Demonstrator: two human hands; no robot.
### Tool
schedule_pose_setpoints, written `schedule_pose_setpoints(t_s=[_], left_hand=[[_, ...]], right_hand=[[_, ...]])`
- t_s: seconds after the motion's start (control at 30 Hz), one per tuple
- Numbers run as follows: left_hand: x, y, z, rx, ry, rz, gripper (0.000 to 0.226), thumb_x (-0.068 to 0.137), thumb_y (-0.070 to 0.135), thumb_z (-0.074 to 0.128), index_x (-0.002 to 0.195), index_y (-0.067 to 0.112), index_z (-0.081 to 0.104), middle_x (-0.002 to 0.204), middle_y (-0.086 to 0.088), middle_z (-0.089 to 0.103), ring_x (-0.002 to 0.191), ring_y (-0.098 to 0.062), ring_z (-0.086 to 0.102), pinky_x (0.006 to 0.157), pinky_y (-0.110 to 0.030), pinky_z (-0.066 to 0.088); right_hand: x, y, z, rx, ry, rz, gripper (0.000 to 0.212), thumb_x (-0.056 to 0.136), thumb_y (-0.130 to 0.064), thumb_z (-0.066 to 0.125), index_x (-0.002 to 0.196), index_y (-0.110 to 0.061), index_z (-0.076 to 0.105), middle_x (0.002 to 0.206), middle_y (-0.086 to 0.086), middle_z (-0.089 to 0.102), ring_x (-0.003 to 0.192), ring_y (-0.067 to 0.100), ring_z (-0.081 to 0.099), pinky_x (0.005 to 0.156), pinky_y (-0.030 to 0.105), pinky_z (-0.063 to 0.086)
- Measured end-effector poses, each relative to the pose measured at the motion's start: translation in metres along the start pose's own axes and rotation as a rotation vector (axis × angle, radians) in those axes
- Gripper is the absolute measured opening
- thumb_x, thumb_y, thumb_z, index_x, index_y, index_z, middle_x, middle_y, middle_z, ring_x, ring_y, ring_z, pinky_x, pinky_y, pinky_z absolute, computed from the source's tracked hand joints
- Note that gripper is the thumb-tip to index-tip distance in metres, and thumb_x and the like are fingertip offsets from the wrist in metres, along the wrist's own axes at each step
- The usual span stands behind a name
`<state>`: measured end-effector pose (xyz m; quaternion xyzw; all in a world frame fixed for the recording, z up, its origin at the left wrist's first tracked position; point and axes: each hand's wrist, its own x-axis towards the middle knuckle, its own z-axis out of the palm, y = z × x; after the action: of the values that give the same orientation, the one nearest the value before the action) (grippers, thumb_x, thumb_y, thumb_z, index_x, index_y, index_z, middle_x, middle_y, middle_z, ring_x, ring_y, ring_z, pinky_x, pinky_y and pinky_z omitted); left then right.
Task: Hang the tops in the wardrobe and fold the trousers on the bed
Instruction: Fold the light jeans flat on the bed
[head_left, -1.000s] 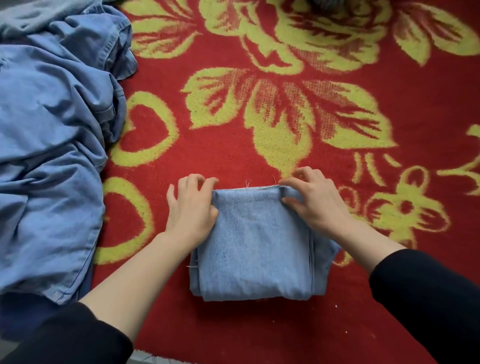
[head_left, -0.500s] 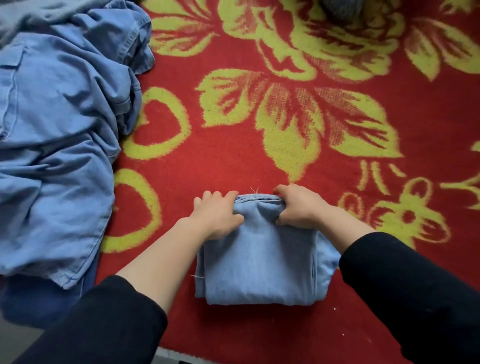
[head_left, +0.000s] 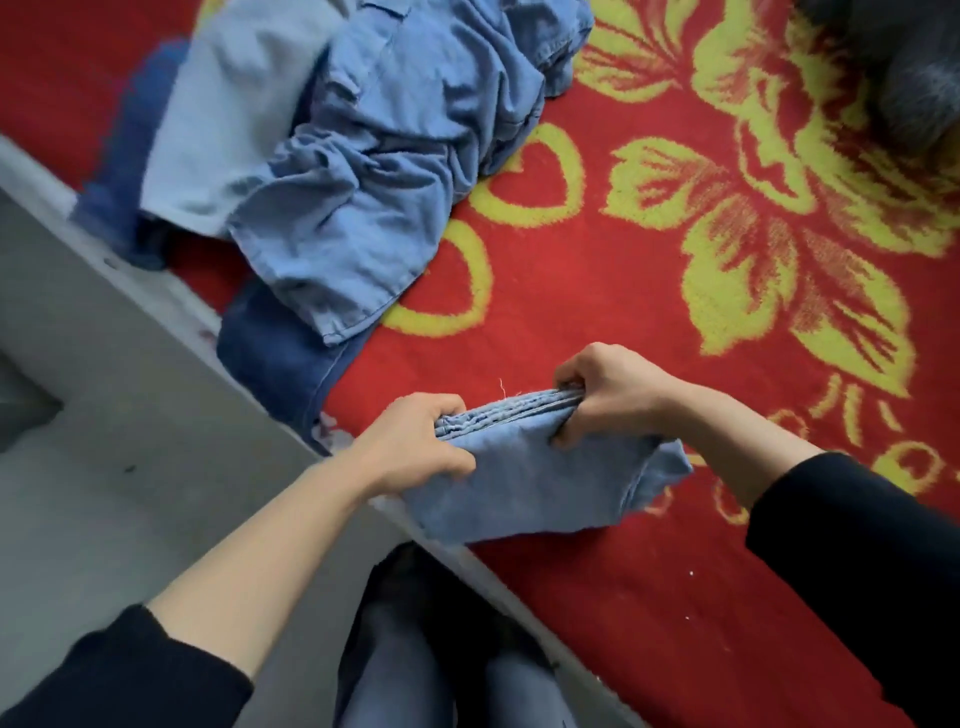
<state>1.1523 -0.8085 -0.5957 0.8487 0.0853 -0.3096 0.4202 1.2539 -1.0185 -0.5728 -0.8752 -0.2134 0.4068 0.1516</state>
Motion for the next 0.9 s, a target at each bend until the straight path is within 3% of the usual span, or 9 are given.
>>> schedule_pose_setpoints(t_s=[0.17,0.37,0.5,0.63,0.73,0.9], left_hand=[[-0.109,-0.040,-0.061,0.054,0.145,-0.129,0.026,0.063,0.020,0.071,0.066,0.018,0.046,0.061,0.005,0.048,0.058,-0.013,0.039,0.051,-0.030,0.030],[-0.232,-0.136,-0.122,0.013,0.280,-0.251,0.030,0.064,0.024,0.076,0.068,0.022,0.047,0.068,0.004,0.054,0.067,-0.017,0.045,0.054,-0.028,0.033],[-0.311,-0.214,-0.150,-0.014,0.364,-0.302,0.032,0.064,0.036,0.080,0.078,0.023,0.054,0.081,0.000,0.064,0.078,-0.020,0.054,0.064,-0.030,0.039],[-0.395,-0.301,-0.170,-0.068,0.486,-0.374,0.033,0.065,0.044,0.077,0.072,0.030,0.048,0.075,0.005,0.061,0.074,-0.019,0.055,0.063,-0.033,0.041],[-0.462,-0.365,-0.177,-0.149,0.637,-0.464,0.032,0.068,0.042,0.076,0.082,0.025,0.054,0.079,0.004,0.064,0.076,-0.020,0.059,0.067,-0.036,0.047],[-0.553,-0.448,-0.198,-0.185,0.818,-0.611,0.019,0.068,0.033,0.064,0.077,0.029,0.047,0.069,0.008,0.058,0.068,-0.019,0.057,0.057,-0.032,0.043]], right_hand=[[0.005,-0.120,0.022,-0.087,-0.049,-0.192,0.033,0.054,-0.030,0.083,0.067,-0.009,0.061,0.056,-0.002,0.048,0.055,0.014,0.039,0.051,0.033,0.034],[0.017,-0.278,0.076,-0.233,-0.131,-0.435,0.036,0.056,-0.032,0.084,0.055,-0.028,0.048,0.052,-0.006,0.050,0.056,0.012,0.047,0.054,0.030,0.036],[0.025,-0.392,0.124,-0.382,-0.176,-0.507,0.026,0.059,-0.030,0.083,0.066,-0.023,0.059,0.060,-0.004,0.055,0.065,0.018,0.053,0.058,0.030,0.038],[0.034,-0.507,0.186,-0.457,-0.238,-0.569,0.020,0.064,-0.021,0.077,0.069,-0.020,0.058,0.071,0.002,0.060,0.072,0.023,0.056,0.061,0.032,0.042],[0.038,-0.590,0.241,-0.478,-0.267,-0.660,0.013,0.069,-0.017,0.069,0.080,-0.017,0.063,0.080,0.005,0.065,0.080,0.028,0.060,0.066,0.034,0.048],[0.037,-0.712,0.319,-0.612,-0.291,-0.835,0.006,0.080,-0.021,0.055,0.086,-0.023,0.055,0.090,0.003,0.063,0.087,0.029,0.060,0.068,0.035,0.047]])
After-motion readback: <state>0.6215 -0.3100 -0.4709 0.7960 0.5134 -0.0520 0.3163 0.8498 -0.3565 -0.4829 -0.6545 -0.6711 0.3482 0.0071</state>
